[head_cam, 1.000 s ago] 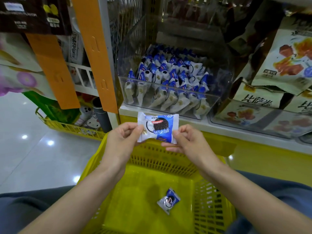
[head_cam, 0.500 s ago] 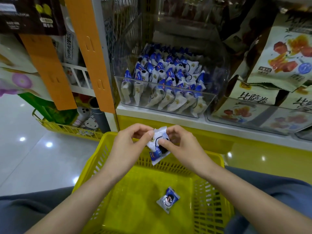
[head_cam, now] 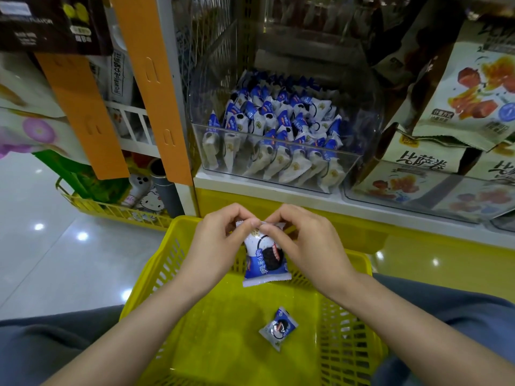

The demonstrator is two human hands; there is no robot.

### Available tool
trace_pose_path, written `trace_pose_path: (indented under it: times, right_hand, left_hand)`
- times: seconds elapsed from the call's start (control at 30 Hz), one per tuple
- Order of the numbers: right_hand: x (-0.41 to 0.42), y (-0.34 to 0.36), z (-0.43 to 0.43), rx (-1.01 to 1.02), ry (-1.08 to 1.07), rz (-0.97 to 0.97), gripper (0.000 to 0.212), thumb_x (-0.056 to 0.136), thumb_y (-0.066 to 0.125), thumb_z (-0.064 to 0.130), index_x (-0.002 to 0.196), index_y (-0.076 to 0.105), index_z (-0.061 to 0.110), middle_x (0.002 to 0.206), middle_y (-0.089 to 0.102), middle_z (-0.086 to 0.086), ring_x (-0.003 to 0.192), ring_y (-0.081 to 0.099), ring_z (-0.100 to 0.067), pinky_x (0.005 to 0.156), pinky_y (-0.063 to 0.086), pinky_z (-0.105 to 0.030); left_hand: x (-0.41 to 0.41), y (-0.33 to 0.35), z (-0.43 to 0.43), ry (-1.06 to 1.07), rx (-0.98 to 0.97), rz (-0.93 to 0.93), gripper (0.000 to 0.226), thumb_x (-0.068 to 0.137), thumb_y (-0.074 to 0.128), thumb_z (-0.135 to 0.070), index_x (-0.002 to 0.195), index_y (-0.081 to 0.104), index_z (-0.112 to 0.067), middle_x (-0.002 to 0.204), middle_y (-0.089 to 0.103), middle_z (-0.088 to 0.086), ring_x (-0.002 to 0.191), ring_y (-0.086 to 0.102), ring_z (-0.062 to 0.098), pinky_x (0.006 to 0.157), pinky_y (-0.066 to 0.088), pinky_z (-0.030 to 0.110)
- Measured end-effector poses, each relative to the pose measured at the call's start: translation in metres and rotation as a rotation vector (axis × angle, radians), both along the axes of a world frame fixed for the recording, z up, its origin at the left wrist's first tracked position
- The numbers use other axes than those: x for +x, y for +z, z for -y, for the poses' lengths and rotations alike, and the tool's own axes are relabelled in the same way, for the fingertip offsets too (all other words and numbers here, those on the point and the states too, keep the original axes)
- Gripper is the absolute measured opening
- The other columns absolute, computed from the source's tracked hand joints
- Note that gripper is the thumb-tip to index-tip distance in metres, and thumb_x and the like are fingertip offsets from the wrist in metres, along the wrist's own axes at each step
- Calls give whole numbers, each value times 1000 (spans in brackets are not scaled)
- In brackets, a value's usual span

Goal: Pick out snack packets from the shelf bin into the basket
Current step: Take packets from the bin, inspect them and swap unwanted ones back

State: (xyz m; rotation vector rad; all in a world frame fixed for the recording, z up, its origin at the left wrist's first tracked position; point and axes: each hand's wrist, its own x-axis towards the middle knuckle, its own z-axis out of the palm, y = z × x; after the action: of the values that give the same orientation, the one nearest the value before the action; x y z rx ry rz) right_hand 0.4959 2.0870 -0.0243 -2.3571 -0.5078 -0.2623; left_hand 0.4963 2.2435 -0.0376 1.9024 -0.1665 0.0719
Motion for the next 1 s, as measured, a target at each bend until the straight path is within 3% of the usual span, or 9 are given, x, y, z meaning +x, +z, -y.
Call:
trace_pose_path:
  times: [0.1,0.2,0.33,0.47,0.53,0.63,0.8,0.9,1.0]
  right_hand:
    - [0,6,3,-47,-51,106,8,85,62,35,82,63,28,76,62,15,73,57,-1,58,47,-23]
    - [7,13,9,118,-109,65,2,85,64,25,83,64,25,74,61,16,76,58,1,64,44,-11]
    - [12,18,16,285,-130,25,6,84,65,18,84,64,24,81,64,11,82,59,1,71,45,-9]
    - [2,11,13,97,66,134,5,83,65,15,86,68,13,90,63,2,86,60,-8,76,49,-22]
    - [-2,7,10,-59,156,211,11,83,64,19,87,69,9,94,63,-3,90,60,-17,75,48,-28]
    - [-4,4,8,-207,204,229,19,87,57,26,93,69,13,101,63,-1,96,58,-15,76,48,-26]
    - [-1,8,3,229,-68,-214,16,90,56,24,106,55,27,101,60,10,92,57,3,78,45,-10]
    - [6,11,4,603,-85,-672,16,92,53,21,108,56,21,105,67,0,91,65,-8,81,54,-25]
    - [5,12,3,783,-64,-794,19,92,52,12,110,60,10,95,72,-3,79,69,-9,63,55,-21]
  left_hand:
    - [0,2,2,29,-57,-6,15,87,60,-15,74,61,-23,71,64,-12,69,57,5,66,46,22]
    - [0,0,1,139,-94,-19,12,87,59,-12,82,57,-22,81,63,0,80,62,23,74,52,37]
    - [-1,1,2,71,-181,-218,23,96,45,-14,82,62,-18,74,64,4,61,63,7,62,54,21]
    - [1,4,5,-40,-630,-609,44,89,41,-44,103,61,-7,86,72,9,76,70,16,64,56,24]
    - [1,6,4,-55,-727,-579,43,80,53,-41,102,65,-6,91,72,9,81,69,16,68,56,25]
    - [-1,7,4,29,-637,-464,26,86,57,-19,107,65,-7,99,72,8,89,67,17,77,56,29]
    - [1,9,4,113,-508,-382,24,91,52,-14,112,61,-7,95,73,6,86,67,16,82,52,34]
    - [-2,8,7,-13,-458,-386,25,92,51,-19,113,62,-10,97,73,4,87,68,14,75,55,28]
    - [-4,1,10,38,-209,-212,32,87,60,-17,118,52,-16,109,63,-3,102,60,12,85,49,25]
